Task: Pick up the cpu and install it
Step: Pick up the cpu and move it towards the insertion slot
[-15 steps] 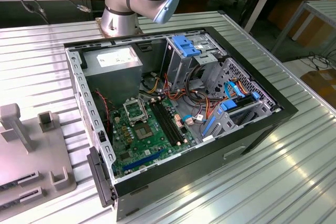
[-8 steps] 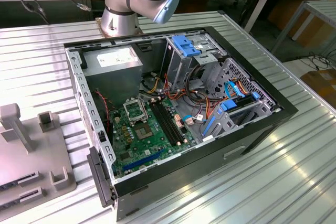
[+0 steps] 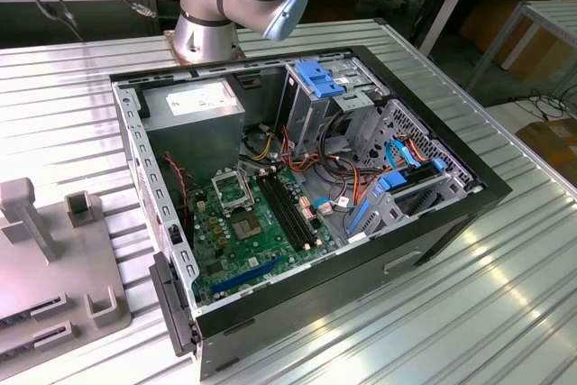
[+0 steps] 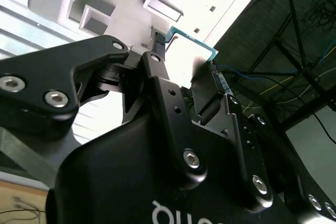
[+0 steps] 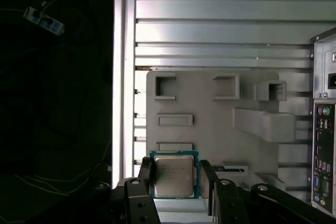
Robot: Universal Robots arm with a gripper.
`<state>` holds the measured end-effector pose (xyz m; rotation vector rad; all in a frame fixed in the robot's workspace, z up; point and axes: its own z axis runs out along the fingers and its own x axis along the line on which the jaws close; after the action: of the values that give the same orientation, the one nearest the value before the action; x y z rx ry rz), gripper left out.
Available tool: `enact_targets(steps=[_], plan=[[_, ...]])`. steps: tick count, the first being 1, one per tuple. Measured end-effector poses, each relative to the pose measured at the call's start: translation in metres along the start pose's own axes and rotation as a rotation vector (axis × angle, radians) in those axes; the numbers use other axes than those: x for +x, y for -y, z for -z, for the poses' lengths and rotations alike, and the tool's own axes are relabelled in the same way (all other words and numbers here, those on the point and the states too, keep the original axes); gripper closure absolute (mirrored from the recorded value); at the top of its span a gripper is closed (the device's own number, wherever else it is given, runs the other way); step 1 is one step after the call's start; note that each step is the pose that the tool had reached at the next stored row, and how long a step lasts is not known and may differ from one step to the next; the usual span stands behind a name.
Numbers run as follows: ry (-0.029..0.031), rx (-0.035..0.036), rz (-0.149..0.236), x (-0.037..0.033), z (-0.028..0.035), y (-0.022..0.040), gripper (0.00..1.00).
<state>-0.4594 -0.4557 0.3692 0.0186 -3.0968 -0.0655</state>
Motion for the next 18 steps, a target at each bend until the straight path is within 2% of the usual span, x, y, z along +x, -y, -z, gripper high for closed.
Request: enact_targets(steps=[18], plan=[[-0.0009, -0.0001, 0.000, 0.0006, 0.0150, -0.0006, 0.54]])
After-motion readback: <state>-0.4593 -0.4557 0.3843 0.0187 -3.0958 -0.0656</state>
